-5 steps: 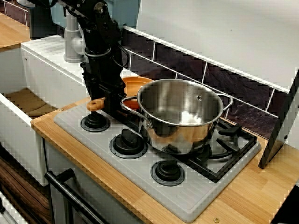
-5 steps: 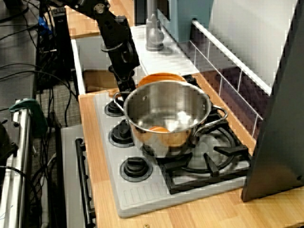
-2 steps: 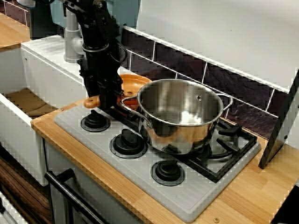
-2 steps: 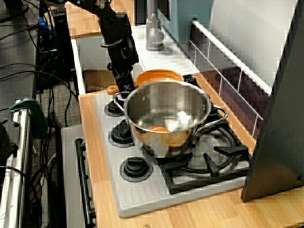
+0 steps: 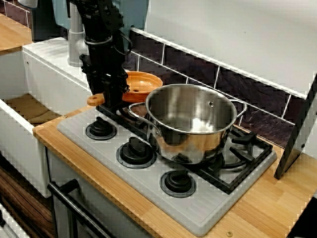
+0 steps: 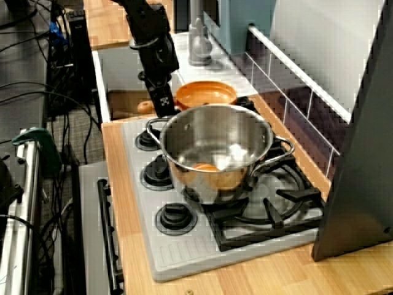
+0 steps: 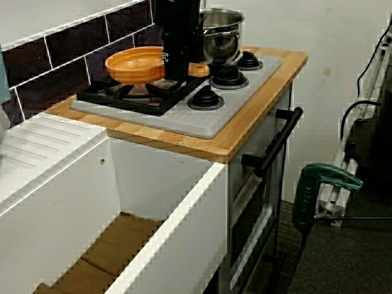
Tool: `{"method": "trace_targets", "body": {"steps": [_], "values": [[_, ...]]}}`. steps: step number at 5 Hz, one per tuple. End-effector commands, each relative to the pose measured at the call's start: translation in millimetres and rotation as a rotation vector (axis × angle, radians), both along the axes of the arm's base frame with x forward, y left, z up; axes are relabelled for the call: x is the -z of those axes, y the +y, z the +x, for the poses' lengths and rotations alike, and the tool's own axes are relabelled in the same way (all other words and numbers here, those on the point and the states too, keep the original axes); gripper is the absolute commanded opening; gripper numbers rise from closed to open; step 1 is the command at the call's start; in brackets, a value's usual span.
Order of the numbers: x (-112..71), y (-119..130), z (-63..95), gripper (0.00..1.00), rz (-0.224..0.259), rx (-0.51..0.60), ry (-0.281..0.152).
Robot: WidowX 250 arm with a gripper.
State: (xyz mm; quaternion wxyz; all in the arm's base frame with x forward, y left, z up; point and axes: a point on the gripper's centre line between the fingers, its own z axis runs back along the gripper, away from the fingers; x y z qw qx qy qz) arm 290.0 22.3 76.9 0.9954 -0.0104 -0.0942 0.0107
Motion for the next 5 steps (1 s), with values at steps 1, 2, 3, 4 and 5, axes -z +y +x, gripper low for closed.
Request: {"method": "trace_targets", "body": {"steps": [1,2,3,4,5], "values": [[-42.7,1,-4.7,0.0,-0.008,0.026,-0.101],[-53.4,0,-10.2,0.0,0.009,0.028,-0.13],[-56.8,-3,-15.4,0.0,0.072,0.012,-0.189],[-61.3,-11,-21.8,0.0,0.156,0.023,-0.237],[-61.2,-21,-30.0,0.0,0.229,0.025,-0.293]]}}
